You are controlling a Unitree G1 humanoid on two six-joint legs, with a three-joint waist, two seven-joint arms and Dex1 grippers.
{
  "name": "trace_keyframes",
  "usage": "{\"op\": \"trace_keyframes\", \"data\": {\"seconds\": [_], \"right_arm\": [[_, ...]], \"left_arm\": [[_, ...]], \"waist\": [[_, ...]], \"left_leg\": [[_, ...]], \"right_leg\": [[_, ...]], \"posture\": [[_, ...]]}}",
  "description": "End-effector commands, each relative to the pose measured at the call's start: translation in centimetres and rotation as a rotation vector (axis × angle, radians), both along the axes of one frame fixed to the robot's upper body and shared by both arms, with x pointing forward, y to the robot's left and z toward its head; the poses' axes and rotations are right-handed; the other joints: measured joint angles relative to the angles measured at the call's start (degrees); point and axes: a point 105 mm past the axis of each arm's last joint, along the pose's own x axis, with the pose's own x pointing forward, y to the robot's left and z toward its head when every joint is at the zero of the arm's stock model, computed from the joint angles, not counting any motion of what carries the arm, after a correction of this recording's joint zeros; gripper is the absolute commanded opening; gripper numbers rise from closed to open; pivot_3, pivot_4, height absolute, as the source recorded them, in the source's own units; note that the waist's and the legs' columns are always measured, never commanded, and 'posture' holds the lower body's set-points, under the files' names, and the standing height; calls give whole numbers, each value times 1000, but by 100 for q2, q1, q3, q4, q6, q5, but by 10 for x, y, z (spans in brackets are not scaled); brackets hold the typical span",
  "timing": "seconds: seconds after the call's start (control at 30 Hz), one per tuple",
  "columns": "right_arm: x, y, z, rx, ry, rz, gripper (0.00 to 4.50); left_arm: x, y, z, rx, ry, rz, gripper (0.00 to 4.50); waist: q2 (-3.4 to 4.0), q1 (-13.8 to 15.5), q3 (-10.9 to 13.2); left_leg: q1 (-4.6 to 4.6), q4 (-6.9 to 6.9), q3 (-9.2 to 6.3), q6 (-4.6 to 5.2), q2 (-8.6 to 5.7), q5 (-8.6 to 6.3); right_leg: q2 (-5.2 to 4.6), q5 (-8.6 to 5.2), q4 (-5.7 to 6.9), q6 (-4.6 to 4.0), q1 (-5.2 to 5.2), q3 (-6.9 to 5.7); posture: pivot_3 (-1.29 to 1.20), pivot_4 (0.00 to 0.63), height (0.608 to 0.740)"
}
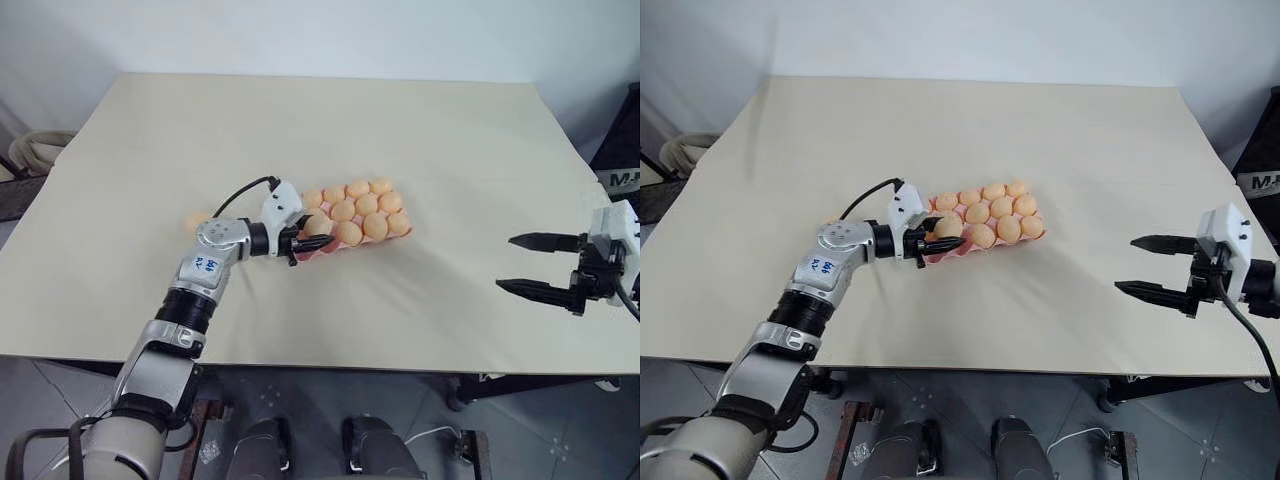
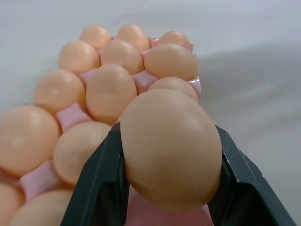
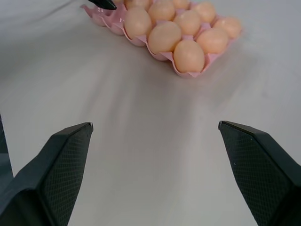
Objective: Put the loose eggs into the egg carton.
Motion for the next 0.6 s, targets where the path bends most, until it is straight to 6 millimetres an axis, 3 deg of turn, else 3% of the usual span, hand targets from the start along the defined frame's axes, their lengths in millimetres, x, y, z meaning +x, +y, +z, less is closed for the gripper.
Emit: {"op": "trace_keyframes", "data": {"seconds": [0.03, 0.13, 0.43, 0.6], "right_arm": [[-3, 0, 16, -2, -62, -3, 4500], [-3, -1, 16, -5, -62, -10, 4500], [-2, -3, 15, -10, -62, -22, 4500], [1, -3, 15, -14, -63, -25, 4500]], "left_arm": [[3, -3, 7, -5, -38, -4, 1701], [8, -5, 8, -13, -36, 22, 1701], [6, -9, 16, -40, -46, 12, 4461], [-6, -5, 24, -30, -58, -14, 4461]], "waist": [[0, 3, 0], [-1, 14, 0], [0, 9, 0], [0, 5, 0]], "left_leg": [[0, 0, 0, -1, 0, 0], [-1, 6, 0, 0, -1, 1], [0, 7, 0, 2, -1, 2], [0, 6, 0, 2, -1, 3]], "right_leg": [[1, 0, 2, 0, -1, 0], [0, 0, 5, 0, -1, 0], [-1, 2, 9, 3, 0, 0], [-1, 2, 9, 3, 0, 1]], "posture": [[0, 150, 740], [0, 150, 740], [0, 150, 740], [0, 150, 740]]}}
